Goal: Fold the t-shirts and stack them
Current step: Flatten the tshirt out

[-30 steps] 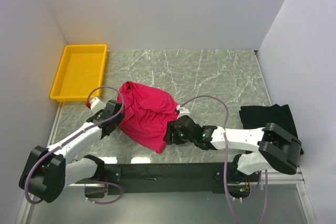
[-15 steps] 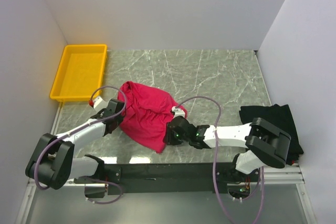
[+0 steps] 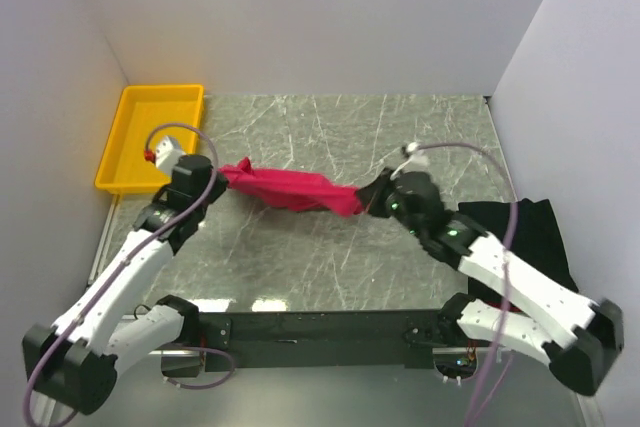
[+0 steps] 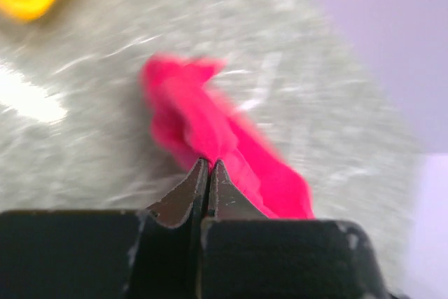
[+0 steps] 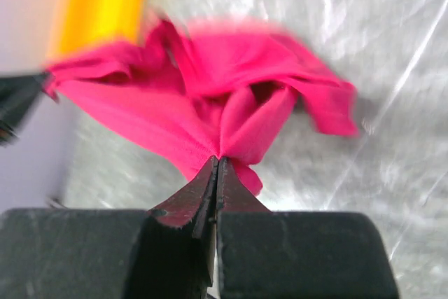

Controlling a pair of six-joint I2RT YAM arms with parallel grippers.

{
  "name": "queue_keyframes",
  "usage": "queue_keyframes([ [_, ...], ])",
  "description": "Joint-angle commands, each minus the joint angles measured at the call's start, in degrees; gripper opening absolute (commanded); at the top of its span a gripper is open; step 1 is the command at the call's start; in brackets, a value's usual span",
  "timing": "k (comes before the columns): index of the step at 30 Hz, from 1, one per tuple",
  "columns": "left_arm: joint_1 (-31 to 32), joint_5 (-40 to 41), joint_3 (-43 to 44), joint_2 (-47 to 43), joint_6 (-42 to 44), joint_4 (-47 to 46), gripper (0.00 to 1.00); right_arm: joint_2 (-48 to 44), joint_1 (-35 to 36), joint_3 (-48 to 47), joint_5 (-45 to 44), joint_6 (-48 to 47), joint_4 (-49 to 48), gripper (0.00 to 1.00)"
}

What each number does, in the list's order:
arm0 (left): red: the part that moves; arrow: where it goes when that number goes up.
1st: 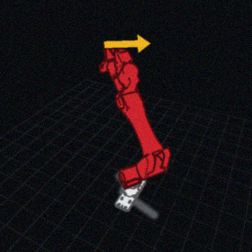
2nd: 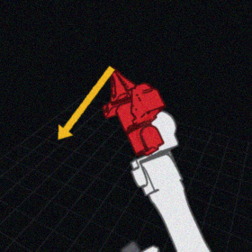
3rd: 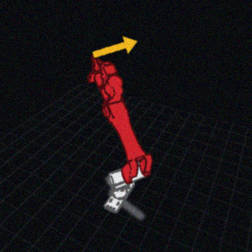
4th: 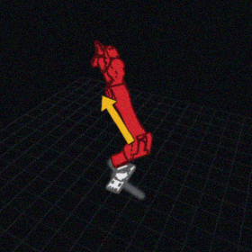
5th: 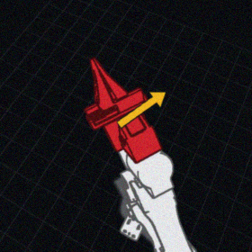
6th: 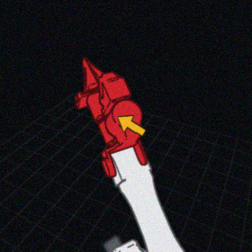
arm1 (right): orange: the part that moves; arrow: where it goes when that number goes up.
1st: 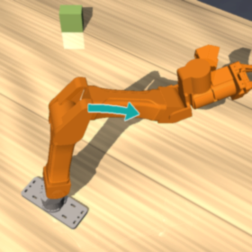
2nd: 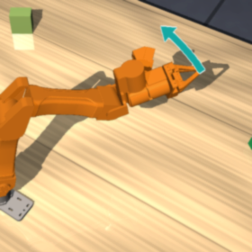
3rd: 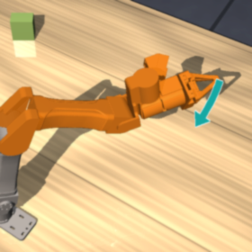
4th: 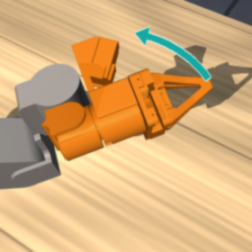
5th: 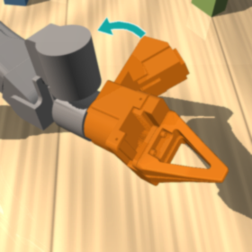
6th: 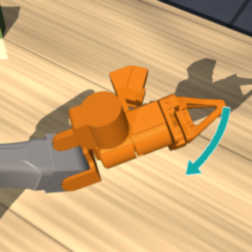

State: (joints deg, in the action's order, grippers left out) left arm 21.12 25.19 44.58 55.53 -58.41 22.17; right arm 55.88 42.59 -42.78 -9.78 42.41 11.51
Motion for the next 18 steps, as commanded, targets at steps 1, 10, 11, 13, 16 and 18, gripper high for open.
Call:
queue_keyframes([
  [1, -0.47, -2.24, 7.18, -4.81, 3.48, 5.15, 0.01, -6.99, -2.41, -9.04, -5.33, -4.79, 9.57, 0.0],
  [10, -0.47, -5.33, 20.97, -14.22, 4.71, 7.8, 0.01, -11.49, -6.55, -29.88, -13.68, -11.12, 23.02, 0.0],
  [11, -0.47, -5.5, 21.51, -14.65, 4.71, 7.45, 0.01, -11.23, -6.81, -31.47, -13.6, -11.73, 23.47, 0.0],
  [13, -0.47, -6.2, 22.22, -15.1, 4.54, 6.31, 0.01, -9.57, -6.9, -36.13, -13.07, -12.44, 24.09, 0.0],
  [16, -0.47, -7.0, 23.18, -13.7, 4.27, 4.29, 0.0, -5.89, -7.26, -41.21, -13.51, -14.11, 24.79, 0.0],
  [18, -0.47, -5.17, 23.71, -11.51, 4.45, 1.66, 0.01, -3.59, -9.0, -44.21, -13.69, -15.69, 24.18, 0.0],
])
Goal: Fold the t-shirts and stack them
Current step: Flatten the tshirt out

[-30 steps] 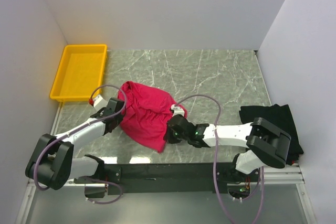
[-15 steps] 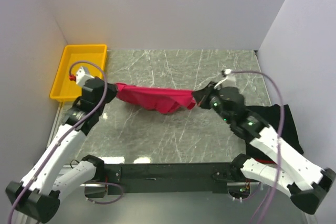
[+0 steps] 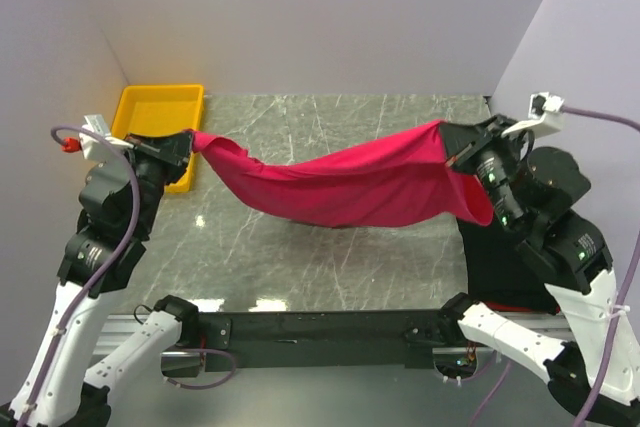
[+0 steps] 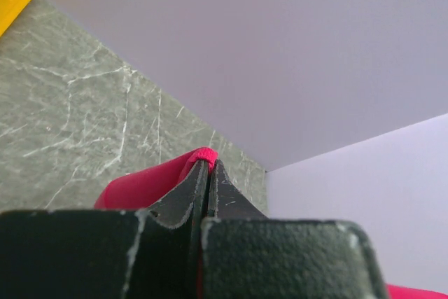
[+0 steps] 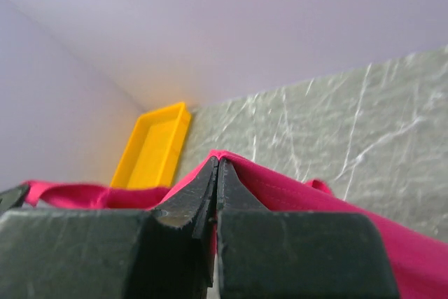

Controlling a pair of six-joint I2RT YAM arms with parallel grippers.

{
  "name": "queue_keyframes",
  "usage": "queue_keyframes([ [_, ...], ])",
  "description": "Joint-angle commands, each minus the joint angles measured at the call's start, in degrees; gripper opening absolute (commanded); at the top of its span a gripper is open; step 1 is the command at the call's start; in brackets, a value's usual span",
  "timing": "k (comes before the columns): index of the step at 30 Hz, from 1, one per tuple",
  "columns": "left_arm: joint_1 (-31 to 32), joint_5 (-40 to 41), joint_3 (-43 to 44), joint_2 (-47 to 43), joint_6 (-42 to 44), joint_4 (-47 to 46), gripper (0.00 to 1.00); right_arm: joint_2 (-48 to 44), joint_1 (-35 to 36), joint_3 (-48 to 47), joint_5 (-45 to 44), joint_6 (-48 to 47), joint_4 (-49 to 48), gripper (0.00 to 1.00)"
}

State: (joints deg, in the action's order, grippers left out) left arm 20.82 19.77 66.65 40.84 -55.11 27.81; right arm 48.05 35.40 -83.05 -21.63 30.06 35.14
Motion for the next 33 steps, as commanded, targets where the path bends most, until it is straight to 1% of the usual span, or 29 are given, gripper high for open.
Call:
queue_keyframes([
  [1, -0.16, 1.05, 2.07, 4.06, 0.89, -5.21, 0.01, 6.68, -3.04, -4.75, -1.58, -3.69, -0.84, 0.0],
  [2, -0.25, 1.5, 2.16, 5.2, 1.23, -7.14, 0.01, 8.18, -4.27, -5.54, 0.34, -4.48, -1.81, 0.0],
  [3, -0.25, 1.59, 2.25, 7.65, 1.93, -12.12, 0.01, 9.76, -6.29, -7.29, 2.1, -4.57, -2.78, 0.0],
  [4, -0.34, 2.46, 3.47, 9.33, 2.63, -13.91, 0.01, 13.43, -10.48, -8.52, 4.12, -3.97, -4.62, 0.0],
  [5, -0.6, 2.81, 4.7, 11.26, 3.16, -15.49, 0.01, 15.73, -13.57, -10.1, 10.14, -2.92, -5.07, 0.0],
  [7, -2.43, 2.12, 10.12, 18.28, 5.0, -19.8, 0.01, 22.65, -20.41, -15.2, 16.41, -0.63, -7.6, 0.0],
  [8, -3.49, 1.07, 12.6, 23.44, 5.19, -20.6, 0.01, 24.7, -21.93, -16.7, 21.4, 1.47, -8.93, 0.0],
  [9, -5.07, -0.77, 15.15, 26.02, 5.28, -21.39, 0.01, 26.64, -22.91, -20.19, 23.19, 2.27, -10.25, 0.0],
  [10, -8.57, -5.92, 20.22, 28.48, 4.58, -22.96, 0.01, 30.48, -23.96, -22.84, 24.6, 2.89, -11.39, 0.0],
  [11, -10.34, -8.15, 22.88, 30.77, 3.88, -23.33, 0.01, 32.52, -25.45, -25.82, 25.92, 3.68, -11.06, 0.0],
  [12, -12.1, -11.04, 25.52, 34.79, 3.18, -23.77, 0.0, 34.63, -26.34, -33.16, 27.59, 3.95, -10.27, 0.0],
  [13, -15.16, -13.42, 31.11, 36.57, 2.3, -24.03, 0.01, 38.48, -26.95, -37.24, 28.04, 4.04, -8.09, 0.0],
  [14, -16.41, -17.44, 34.04, 38.07, 2.2, -23.69, 0.01, 40.26, -28.35, -41.37, 28.57, 3.95, -6.85, 0.0],
  [15, -17.38, -18.62, 36.85, 40.26, 2.29, -22.99, 0.01, 41.76, -29.15, -48.02, 29.09, 4.21, -5.88, 0.0],
  [16, -18.44, -19.24, 41.49, 40.81, 2.99, -22.28, 0.01, 43.6, -29.77, -50.26, 30.23, 4.74, -4.91, 0.0],
  [18, -19.06, -19.24, 43.38, 39.77, 3.87, -21.66, 0.01, 42.84, -31.17, -50.82, 31.99, 5.44, -5.51, 0.0],
  [20, -19.5, -20.03, 40.33, 37.05, 4.31, -23.14, 0.01, 40.47, -31.35, -46.71, 33.84, 5.88, -8.05, 0.0],
  [21, -19.5, -20.03, 38.31, 33.55, 4.4, -23.59, 0.01, 39.06, -31.35, -40.07, 34.19, 5.97, -9.2, 0.0],
  [23, -19.59, -19.95, 30.32, 29.58, 4.31, -23.6, 0.01, 34.23, -31.35, -32.39, 35.25, 6.15, -12.35, 0.0],
  [24, -19.59, -19.95, 27.16, 25.3, 3.96, -22.55, 0.01, 32.73, -31.35, -25.39, 35.34, 5.89, -12.55, 0.0],
  [25, -19.59, -19.95, 19.82, 23.08, 3.09, -21.84, 0.01, 30.02, -31.27, -21.67, 35.25, 5.36, -12.81, 0.0],
  [26, -19.59, -19.95, 15.22, 20.45, 2.39, -21.84, 0.01, 28.43, -31.27, -17.37, 35.25, 5.18, -13.42, 0.0],
  [27, -19.59, -19.95, 10.39, 15.29, 1.51, -22.18, 0.01, 26.76, -31.44, -8.19, 35.42, 5.18, -14.38, 0.0],
  [28, -19.59, -19.95, 0.59, 12.71, -0.68, -21.93, 0.01, 23.61, -31.36, -3.4, 35.34, 5.18, -15.35, 0.0],
  [29, -19.59, -20.03, -4.46, 10.25, -2.0, -21.75, 0.01, 22.1, -31.35, 1.35, 35.16, 5.44, -17.19, 0.0],
  [30, -19.59, -20.38, -9.39, 5.61, -3.15, -21.92, 0.01, 20.0, -31.35, 10.53, 35.25, 5.79, -18.25, 0.0],
  [31, -19.59, -21.43, -18.66, 3.57, -4.9, -21.92, 0.01, 19.19, -31.35, 14.89, 35.34, 5.71, -20.61, 0.0],
  [32, -19.59, -21.7, -23.28, 1.63, -5.96, -21.84, 0.01, 18.84, -31.35, 19.02, 35.25, 5.71, -21.5, 0.09],
  [33, -19.59, -22.49, -27.59, -1.69, -7.02, -21.92, 0.05, 18.75, -31.27, 26.11, 34.73, 5.62, -22.12, 0.15],
])
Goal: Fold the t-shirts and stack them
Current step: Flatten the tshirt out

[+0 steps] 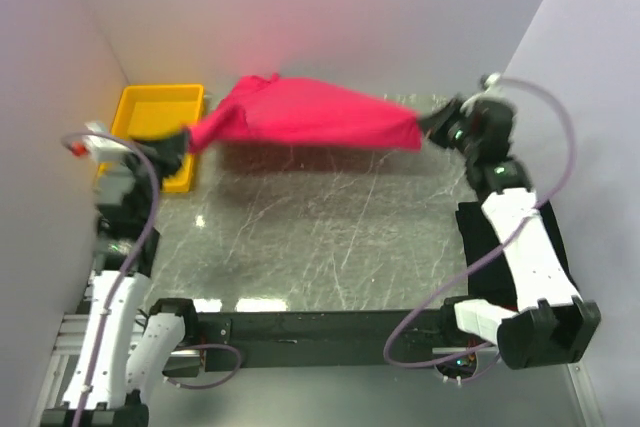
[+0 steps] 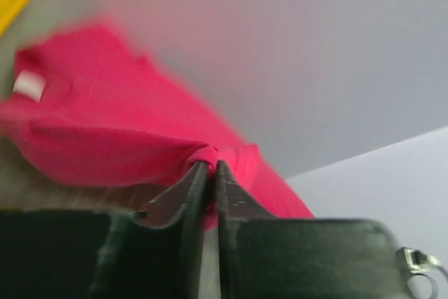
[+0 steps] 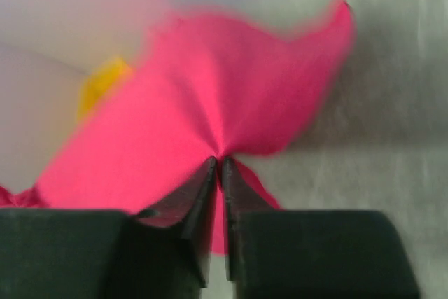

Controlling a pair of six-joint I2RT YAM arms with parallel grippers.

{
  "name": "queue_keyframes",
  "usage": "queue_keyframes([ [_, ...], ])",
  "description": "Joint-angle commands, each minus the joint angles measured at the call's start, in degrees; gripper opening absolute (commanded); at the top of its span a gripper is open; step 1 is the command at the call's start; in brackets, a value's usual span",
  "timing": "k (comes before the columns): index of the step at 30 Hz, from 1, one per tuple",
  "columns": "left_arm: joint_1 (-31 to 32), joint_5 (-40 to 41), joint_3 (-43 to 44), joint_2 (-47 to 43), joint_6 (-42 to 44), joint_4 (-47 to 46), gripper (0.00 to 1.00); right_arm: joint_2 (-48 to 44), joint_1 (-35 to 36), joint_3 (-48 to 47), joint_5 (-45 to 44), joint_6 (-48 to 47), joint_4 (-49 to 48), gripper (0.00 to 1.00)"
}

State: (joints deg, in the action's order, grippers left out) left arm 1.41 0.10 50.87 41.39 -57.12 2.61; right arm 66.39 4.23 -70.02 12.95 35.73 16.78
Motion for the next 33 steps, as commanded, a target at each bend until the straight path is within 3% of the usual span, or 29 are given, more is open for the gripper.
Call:
queue_keyframes([
  [1, -0.09, -3.43, -19.85, -3.67, -6.32, 3.02, 0.19, 0.93, -0.19, 16.46, 0.41, -0.04, -4.38, 0.23],
  [2, -0.09, -5.44, -23.59, -4.9, -6.94, 1.97, 0.26, 1.19, -0.1, 19.45, 0.76, -0.91, -5.95, 0.38],
  [5, -0.18, -5.99, -34.68, -10.17, -9.14, 2.74, 0.42, 1.29, -0.1, 29.3, 0.06, -1.71, -8.16, 0.55],
  [9, -0.18, -1.7, -37.95, -18.6, -10.2, 8.96, 0.54, -1.87, 0.08, 36.95, -3.89, -1.71, -8.51, 0.61],
  [16, -0.18, 4.65, -33.74, -17.84, -10.91, 15.23, 0.57, -1.53, -0.01, 37.24, -5.13, 0.66, -11.49, 0.61],
  [22, 0.0, 3.68, -30.58, -6.33, -10.38, 7.85, 0.52, 6.37, -0.01, 27.14, -8.02, 0.93, -10.89, 0.59],
  [30, 1.31, 6.75, -22.59, 11.86, -9.67, 5.21, 0.49, 20.86, -0.36, 13.09, -10.49, 1.8, -9.48, 0.57],
  [33, 5.17, 11.3, -18.98, 16.87, -9.41, 7.66, 0.47, 25.43, -0.54, 9.65, -11.45, 1.54, -8.52, 0.56],
])
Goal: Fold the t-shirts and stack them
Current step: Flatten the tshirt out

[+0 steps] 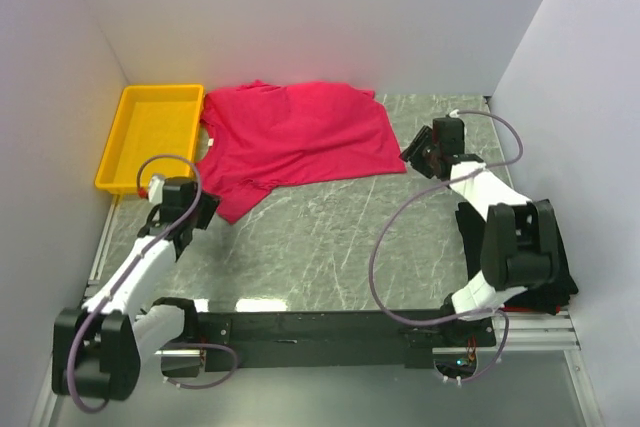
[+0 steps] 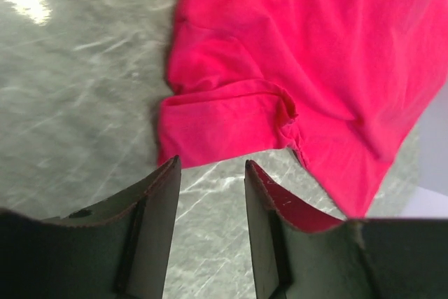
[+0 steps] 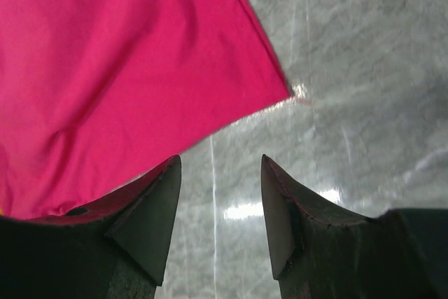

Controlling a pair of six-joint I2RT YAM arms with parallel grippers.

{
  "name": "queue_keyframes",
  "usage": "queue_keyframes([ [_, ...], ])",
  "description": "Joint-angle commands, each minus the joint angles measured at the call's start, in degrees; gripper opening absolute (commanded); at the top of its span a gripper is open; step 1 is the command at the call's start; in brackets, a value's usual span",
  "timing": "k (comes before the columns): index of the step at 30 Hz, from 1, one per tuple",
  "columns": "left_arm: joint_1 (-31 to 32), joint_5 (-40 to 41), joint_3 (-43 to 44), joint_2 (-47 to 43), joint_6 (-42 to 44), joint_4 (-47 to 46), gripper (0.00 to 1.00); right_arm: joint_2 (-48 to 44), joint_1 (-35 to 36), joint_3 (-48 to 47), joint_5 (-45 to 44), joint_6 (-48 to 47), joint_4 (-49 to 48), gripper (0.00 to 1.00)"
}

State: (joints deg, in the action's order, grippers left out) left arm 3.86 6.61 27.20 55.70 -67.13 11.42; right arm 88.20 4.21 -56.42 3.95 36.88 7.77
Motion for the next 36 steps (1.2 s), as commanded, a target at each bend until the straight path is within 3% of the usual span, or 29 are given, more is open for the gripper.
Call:
queue_keyframes([
  [1, 3.52, 5.86, 5.49, 3.61, 0.69, -0.53, 0.47, 4.69, -0.52, -4.57, -2.71, 0.21, 0.84, 0.56],
  [13, 7.3, 12.37, 7.69, 12.76, 0.25, 1.41, 0.46, 18.05, -0.6, -13.71, -3.33, 0.38, 3.04, 0.52],
  [36, 10.47, 14.57, 11.03, 24.71, 0.95, -1.14, 0.45, 22.45, 0.19, -14.68, -2.45, 1.88, 2.07, 0.41],
])
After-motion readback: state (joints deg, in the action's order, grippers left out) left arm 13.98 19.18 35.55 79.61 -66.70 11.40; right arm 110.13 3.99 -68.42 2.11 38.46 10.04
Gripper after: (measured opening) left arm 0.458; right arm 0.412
